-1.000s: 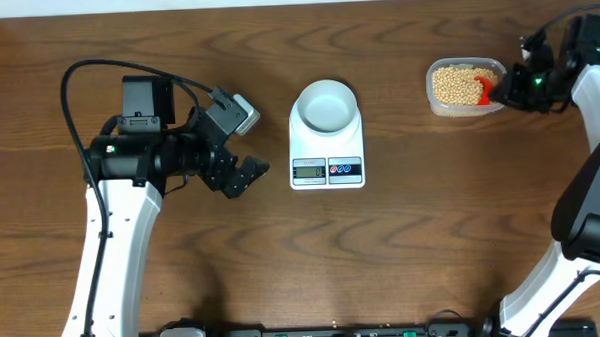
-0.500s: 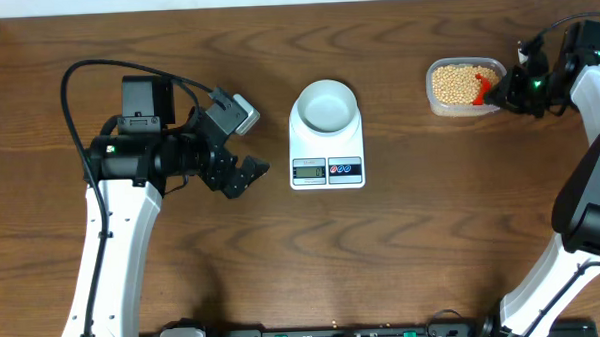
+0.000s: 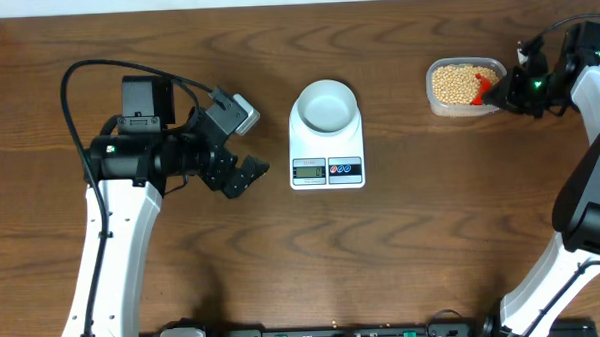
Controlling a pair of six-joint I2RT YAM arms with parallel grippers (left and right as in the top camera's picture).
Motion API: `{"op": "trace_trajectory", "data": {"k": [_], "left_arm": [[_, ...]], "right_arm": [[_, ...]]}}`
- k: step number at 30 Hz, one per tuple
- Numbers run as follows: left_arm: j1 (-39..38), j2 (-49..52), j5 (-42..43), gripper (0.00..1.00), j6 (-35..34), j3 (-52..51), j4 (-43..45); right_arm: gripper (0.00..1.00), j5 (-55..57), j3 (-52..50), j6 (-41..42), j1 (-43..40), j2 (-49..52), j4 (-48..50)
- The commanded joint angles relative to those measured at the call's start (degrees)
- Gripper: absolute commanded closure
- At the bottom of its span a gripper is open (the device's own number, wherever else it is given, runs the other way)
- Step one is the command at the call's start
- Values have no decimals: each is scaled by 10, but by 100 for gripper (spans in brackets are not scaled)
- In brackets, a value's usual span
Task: Scoop item into bowl and weigh 50g on scale
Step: 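Drag the scoop through the soybeans to fill it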
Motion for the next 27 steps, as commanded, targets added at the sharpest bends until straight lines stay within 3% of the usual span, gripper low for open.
{"op": "trace_trajectory", "data": {"k": [1, 27], "left_arm": [[2, -5, -3, 2, -3, 16, -2], [2, -5, -3, 2, -3, 16, -2]], "right_arm": [[99, 4, -2, 7, 2, 23, 2], [99, -83, -2, 8, -15, 23, -15]]}}
